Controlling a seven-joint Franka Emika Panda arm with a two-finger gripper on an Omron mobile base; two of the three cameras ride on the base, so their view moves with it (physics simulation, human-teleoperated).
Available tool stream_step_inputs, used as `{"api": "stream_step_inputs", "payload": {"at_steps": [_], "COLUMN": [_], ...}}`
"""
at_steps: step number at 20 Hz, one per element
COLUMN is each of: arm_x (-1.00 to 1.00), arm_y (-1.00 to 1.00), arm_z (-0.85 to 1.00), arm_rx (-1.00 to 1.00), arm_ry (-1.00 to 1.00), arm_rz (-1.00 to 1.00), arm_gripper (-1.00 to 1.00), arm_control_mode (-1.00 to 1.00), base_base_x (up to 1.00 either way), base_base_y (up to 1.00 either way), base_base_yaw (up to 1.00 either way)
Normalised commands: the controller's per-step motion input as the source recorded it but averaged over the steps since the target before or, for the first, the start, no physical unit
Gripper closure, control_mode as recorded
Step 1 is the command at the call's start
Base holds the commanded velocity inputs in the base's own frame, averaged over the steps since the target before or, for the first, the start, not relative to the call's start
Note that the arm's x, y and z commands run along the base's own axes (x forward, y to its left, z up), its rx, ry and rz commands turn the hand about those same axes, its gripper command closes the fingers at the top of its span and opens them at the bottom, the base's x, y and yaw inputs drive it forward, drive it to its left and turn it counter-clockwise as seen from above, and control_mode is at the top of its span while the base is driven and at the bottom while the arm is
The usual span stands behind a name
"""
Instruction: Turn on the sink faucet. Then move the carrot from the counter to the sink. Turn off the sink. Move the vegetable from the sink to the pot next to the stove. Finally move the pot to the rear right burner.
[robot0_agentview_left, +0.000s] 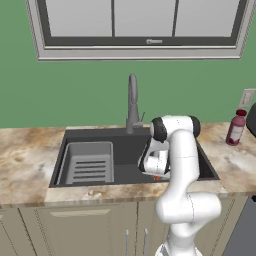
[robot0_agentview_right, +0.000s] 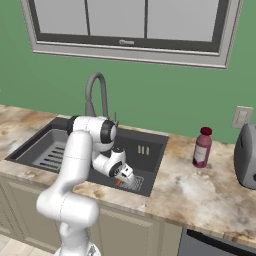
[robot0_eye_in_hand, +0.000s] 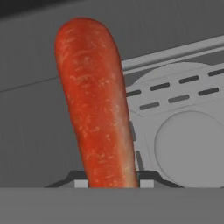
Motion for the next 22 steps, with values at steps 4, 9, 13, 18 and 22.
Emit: {"api": "stream_step_inputs", "payload": {"at_steps": [4, 9, 13, 18, 22], "arm_x": [0.13, 0.05, -0.02, -0.13, -0.25], "arm_y": [0.00, 0.00, -0.01, -0.07, -0.15], "arm_z": [0.00, 0.08, 0.62, 0.85, 0.89], "arm_rx": [0.00, 0.00, 0.00, 0.00, 0.00], "arm_ry": [0.00, -0.01, -0.03, -0.03, -0.02], "arm_rz": [0.00, 0.00, 0.00, 0.00, 0.00], "arm_gripper": [1.00, 1.00, 1.00, 1.00, 1.00], "arm_control_mode": [-1.00, -1.00, -1.00, -1.00, -1.00], "base_base_x": [0.00, 0.00, 0.00, 0.00, 0.00], "base_base_y": [0.00, 0.00, 0.00, 0.00, 0.00], "base_base_yaw": [0.00, 0.00, 0.00, 0.00, 0.00]}}
